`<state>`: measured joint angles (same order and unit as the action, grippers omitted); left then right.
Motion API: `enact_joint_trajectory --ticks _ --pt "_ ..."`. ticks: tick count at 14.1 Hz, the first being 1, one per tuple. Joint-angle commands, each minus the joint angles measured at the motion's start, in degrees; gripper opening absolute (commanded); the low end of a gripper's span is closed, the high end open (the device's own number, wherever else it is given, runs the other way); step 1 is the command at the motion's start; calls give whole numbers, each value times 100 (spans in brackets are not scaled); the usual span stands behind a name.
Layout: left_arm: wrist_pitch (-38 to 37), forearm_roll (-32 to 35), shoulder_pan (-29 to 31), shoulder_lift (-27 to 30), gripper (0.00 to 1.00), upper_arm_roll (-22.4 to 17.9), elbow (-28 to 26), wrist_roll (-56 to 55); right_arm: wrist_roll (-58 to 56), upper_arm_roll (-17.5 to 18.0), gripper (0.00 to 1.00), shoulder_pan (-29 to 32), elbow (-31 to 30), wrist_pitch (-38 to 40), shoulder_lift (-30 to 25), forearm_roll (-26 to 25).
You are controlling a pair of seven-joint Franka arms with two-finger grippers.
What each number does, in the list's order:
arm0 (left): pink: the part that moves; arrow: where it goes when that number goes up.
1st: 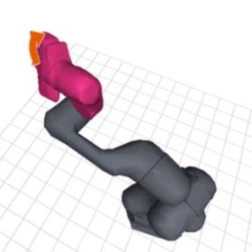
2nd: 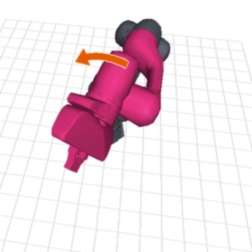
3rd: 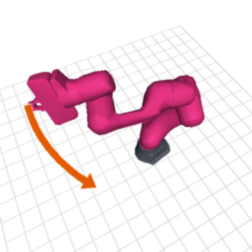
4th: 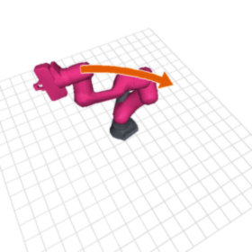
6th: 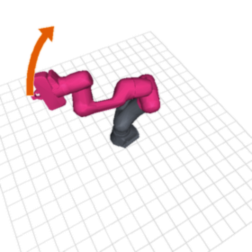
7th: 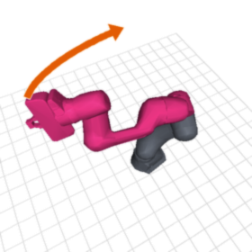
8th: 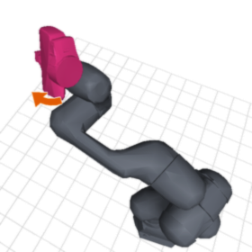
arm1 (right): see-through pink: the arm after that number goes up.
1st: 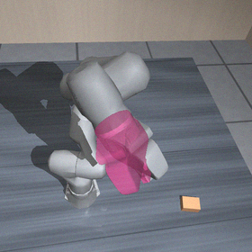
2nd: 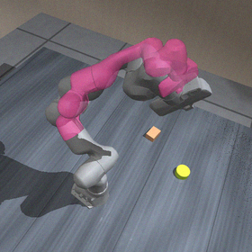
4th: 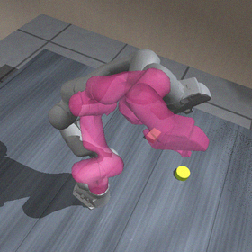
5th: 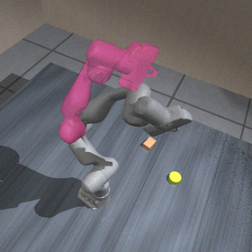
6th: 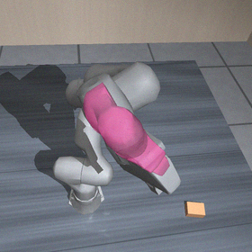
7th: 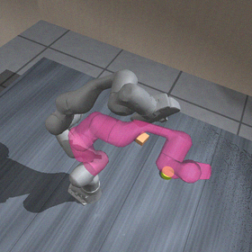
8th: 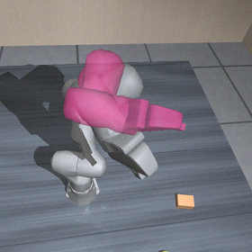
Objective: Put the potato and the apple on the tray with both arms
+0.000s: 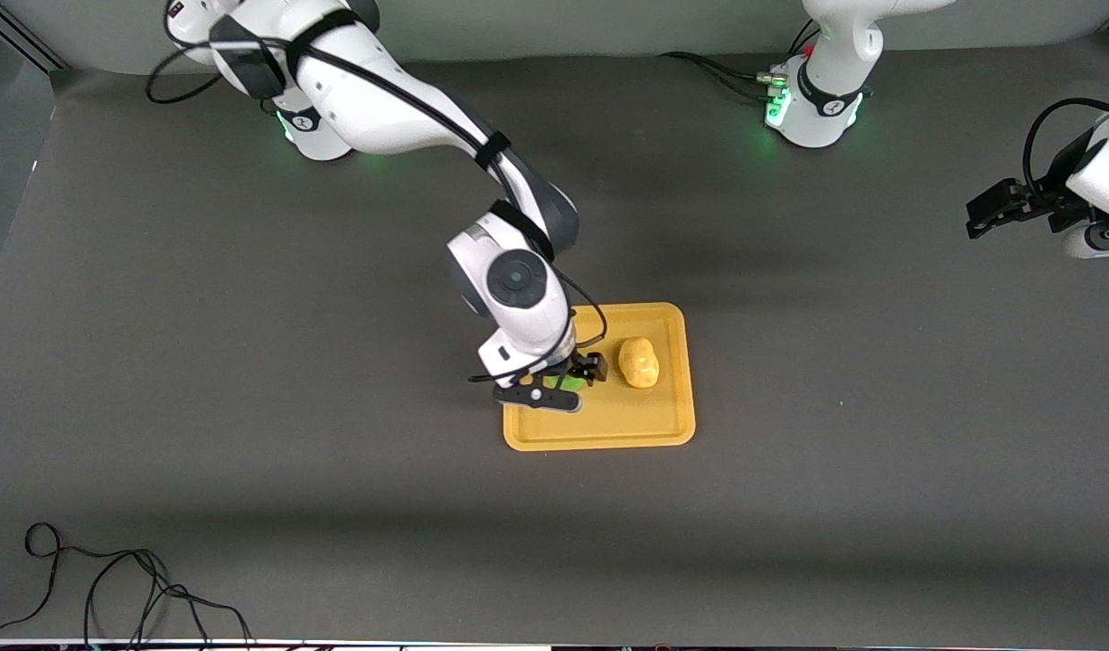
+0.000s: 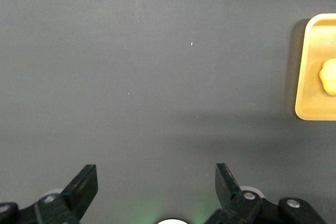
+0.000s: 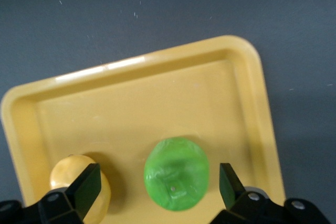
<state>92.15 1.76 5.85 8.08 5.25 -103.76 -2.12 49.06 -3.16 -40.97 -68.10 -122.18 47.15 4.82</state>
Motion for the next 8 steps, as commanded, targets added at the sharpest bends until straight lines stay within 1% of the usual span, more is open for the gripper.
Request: enact_joint_trajectory --ticks 1,3,4,5,6,8 --pt "58 -36 -40 124 100 -16 -110 -16 16 17 100 263 -745 344 -1090 -7" --pt "67 -36 -40 124 100 -16 -110 -16 -203 8 100 457 -1597 178 -1986 -7" --pt "67 -36 -40 124 100 -16 -110 -25 -404 8 100 649 -2045 81 -2443 1" --pt "75 -36 -40 124 100 -16 -110 -25 -580 8 100 799 -2337 37 -2752 1" --pt "84 -36 -40 124 100 -16 -110 -25 -817 8 100 957 -2505 45 -2982 1" --pt "145 -36 -49 124 100 -7 -144 -25 -1265 0 100 1352 -2646 255 -3334 19"
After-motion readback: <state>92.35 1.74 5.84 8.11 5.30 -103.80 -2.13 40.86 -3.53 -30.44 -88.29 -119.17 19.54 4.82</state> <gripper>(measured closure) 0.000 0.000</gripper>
